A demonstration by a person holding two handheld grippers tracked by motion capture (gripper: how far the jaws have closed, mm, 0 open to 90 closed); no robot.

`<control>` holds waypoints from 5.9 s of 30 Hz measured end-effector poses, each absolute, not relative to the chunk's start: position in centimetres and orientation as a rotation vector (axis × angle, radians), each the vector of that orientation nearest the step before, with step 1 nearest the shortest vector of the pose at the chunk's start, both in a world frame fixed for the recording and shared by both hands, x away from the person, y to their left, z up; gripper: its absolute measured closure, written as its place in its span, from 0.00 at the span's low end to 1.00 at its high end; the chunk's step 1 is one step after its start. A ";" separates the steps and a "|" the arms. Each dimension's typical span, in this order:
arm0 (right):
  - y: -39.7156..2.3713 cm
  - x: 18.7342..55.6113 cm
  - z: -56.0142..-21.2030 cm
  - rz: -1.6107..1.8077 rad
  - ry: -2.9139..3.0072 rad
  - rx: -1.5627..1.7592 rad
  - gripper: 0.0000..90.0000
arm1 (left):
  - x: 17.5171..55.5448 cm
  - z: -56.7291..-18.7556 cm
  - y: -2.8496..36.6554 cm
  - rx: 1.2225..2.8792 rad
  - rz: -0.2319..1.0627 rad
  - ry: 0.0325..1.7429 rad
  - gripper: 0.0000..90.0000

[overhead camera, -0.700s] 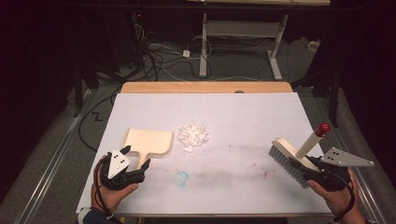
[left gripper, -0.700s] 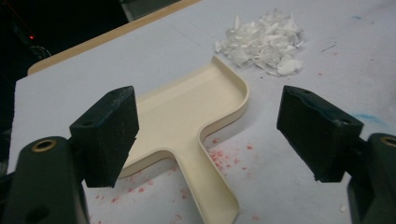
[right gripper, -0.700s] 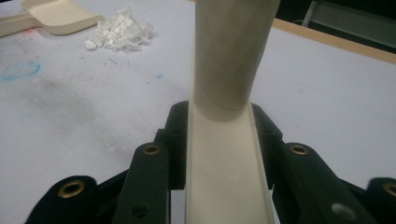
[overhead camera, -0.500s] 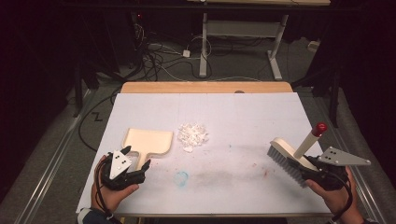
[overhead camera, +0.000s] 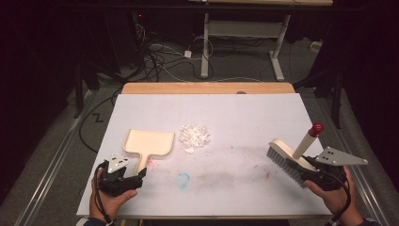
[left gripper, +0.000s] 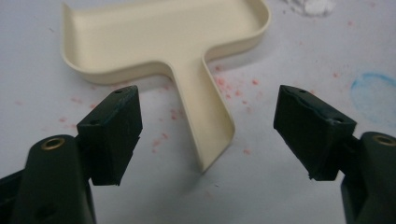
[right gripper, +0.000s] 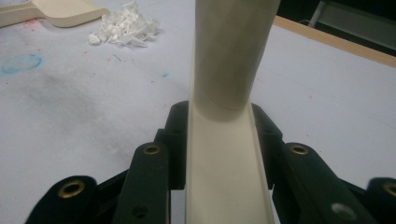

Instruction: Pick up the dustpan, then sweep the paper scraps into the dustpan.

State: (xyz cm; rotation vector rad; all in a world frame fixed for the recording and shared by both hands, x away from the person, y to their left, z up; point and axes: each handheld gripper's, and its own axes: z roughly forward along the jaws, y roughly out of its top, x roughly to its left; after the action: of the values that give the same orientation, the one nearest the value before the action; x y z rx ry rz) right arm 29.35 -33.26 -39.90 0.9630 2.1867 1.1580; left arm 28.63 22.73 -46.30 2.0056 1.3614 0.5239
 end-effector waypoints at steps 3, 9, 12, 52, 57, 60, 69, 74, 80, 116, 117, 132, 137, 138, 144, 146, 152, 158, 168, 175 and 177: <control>-33.0 29.6 -40.1 1.154 2.197 0.961 0.76 | 30.6 -47.0 22.8 1.968 0.460 1.436 0.28; -33.2 29.5 -40.1 1.164 2.179 0.964 0.76 | 33.4 -48.1 22.7 1.997 0.475 1.482 0.38; -33.2 29.6 -40.2 1.157 2.181 0.971 0.76 | 34.0 -48.0 22.8 2.007 0.493 1.502 0.47; -32.9 29.8 -40.6 1.120 2.186 1.009 0.76 | 32.6 -42.8 23.9 2.406 0.308 1.180 0.70; -33.0 29.8 -40.5 1.123 2.174 1.016 0.76 | 32.5 -42.7 23.8 2.412 0.304 1.175 0.70; -33.0 29.9 -40.5 1.124 2.172 1.014 0.76 | 32.5 -42.6 23.9 2.416 0.299 1.167 0.70; -33.1 30.5 -40.7 1.129 2.162 1.037 0.76 | 32.9 -42.6 24.2 2.428 0.277 1.132 0.70; -33.2 30.5 -40.7 1.127 2.155 1.050 0.76 | 32.8 -42.6 24.1 2.441 0.267 1.118 0.70; -33.0 30.6 -40.7 1.133 2.157 1.037 0.76 | 32.6 -42.6 24.0 2.448 0.264 1.111 0.70; -24.2 41.1 -41.2 1.153 2.102 0.987 0.76 | 33.5 -42.8 23.1 2.530 0.208 1.029 0.70; -23.6 41.7 -41.2 1.150 2.098 0.990 0.76 | 33.6 -42.8 23.0 2.533 0.206 1.026 0.70; -14.2 47.0 -43.3 1.165 2.086 1.008 0.76 | 34.8 -42.6 22.4 2.559 0.184 0.985 0.70; -11.7 47.6 -44.2 1.131 2.124 0.977 0.76 | 35.2 -42.7 22.1 2.567 0.179 0.969 0.70; -11.5 47.6 -44.3 1.130 2.125 0.970 0.76 | 35.2 -42.7 22.1 2.567 0.179 0.969 0.70; -9.8 47.1 -44.6 1.154 2.170 0.936 0.76 | 35.8 -42.6 21.5 2.567 0.176 0.974 0.70; -9.6 47.0 -44.6 1.170 2.182 0.937 0.76 | 36.0 -42.7 21.2 2.585 0.179 0.971 0.70; -8.3 45.9 -45.0 1.262 2.214 0.923 0.76 | 36.4 -42.8 20.8 2.587 0.165 0.969 0.70; -7.7 45.2 -45.1 1.320 2.235 0.902 0.76 | 36.7 -42.9 20.4 2.604 0.175 0.956 0.70; -5.2 42.2 -45.3 1.399 2.271 0.819 0.76 | 37.0 -43.3 19.5 2.617 0.183 0.939 0.70; -3.0 40.3 -44.9 1.403 2.310 0.735 0.76 | 36.9 -43.4 19.4 2.612 0.181 0.944 0.70; -2.9 40.1 -44.6 1.411 2.310 0.719 0.76 | 36.9 -43.4 19.4 2.609 0.186 0.944 0.70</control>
State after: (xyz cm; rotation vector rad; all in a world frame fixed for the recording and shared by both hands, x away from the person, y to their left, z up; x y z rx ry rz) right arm 40.07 -2.89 -44.63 0.7195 2.3102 1.4109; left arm 36.85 19.37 -43.43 2.6089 0.9439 0.1861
